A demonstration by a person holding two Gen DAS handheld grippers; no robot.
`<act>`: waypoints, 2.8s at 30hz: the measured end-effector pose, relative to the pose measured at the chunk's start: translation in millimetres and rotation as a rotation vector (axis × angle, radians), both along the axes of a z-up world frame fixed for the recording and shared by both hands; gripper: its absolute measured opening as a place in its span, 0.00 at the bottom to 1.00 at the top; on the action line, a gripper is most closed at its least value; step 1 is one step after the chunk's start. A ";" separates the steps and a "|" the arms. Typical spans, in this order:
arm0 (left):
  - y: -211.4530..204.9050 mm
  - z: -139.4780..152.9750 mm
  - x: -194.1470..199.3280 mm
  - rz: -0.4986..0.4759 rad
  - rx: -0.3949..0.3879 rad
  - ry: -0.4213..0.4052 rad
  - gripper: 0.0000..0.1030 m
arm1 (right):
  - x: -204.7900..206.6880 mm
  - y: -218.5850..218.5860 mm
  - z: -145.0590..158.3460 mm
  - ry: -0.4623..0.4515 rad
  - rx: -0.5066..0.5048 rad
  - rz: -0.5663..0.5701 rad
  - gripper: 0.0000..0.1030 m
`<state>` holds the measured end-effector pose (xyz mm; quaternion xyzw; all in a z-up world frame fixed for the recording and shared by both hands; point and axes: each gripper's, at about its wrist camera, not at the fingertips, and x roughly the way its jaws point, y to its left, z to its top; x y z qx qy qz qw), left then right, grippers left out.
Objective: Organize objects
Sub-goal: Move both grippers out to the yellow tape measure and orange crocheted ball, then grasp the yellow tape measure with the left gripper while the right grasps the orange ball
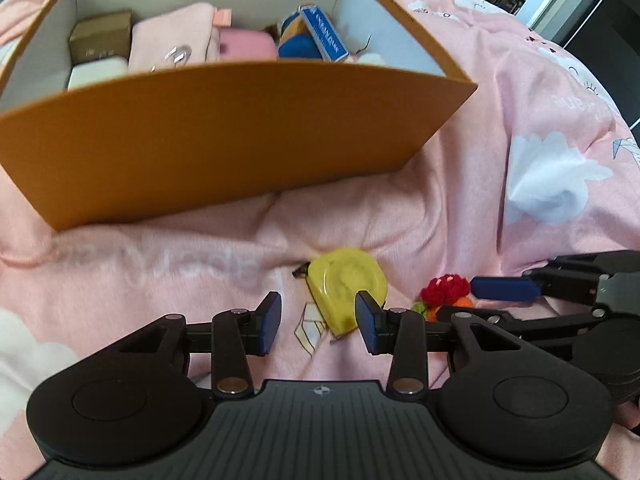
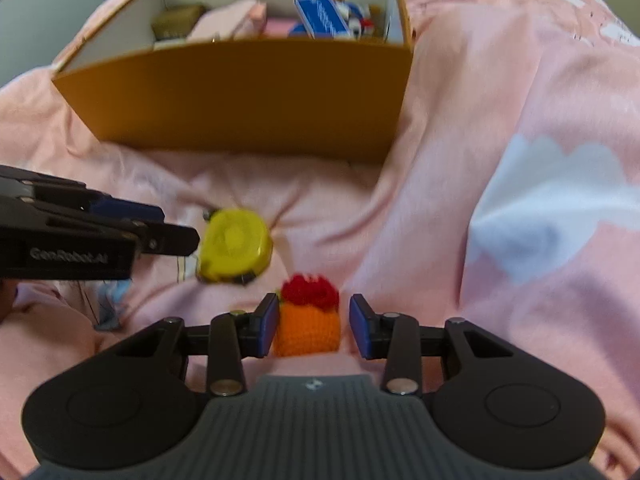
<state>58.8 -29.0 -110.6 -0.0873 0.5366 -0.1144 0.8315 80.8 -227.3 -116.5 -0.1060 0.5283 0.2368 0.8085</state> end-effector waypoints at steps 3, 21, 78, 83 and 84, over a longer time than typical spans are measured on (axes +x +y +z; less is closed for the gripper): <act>1.7 -5.4 0.3 0.009 -0.012 0.023 0.45 | 2.3 -1.9 -7.3 0.046 0.030 -0.006 0.36; 8.3 -12.1 8.4 0.062 -0.113 0.065 0.56 | 7.9 -5.1 8.1 -0.064 0.070 -0.050 0.36; 11.7 -17.4 -2.0 0.098 -0.109 0.050 0.54 | 23.4 -21.8 -13.9 0.006 0.145 -0.159 0.38; 17.5 -18.5 3.1 0.106 -0.097 0.076 0.54 | 23.2 -20.4 -11.9 0.000 0.139 -0.151 0.38; 15.5 -24.3 5.9 0.109 -0.089 0.099 0.54 | 23.5 -20.4 -12.1 0.003 0.138 -0.151 0.38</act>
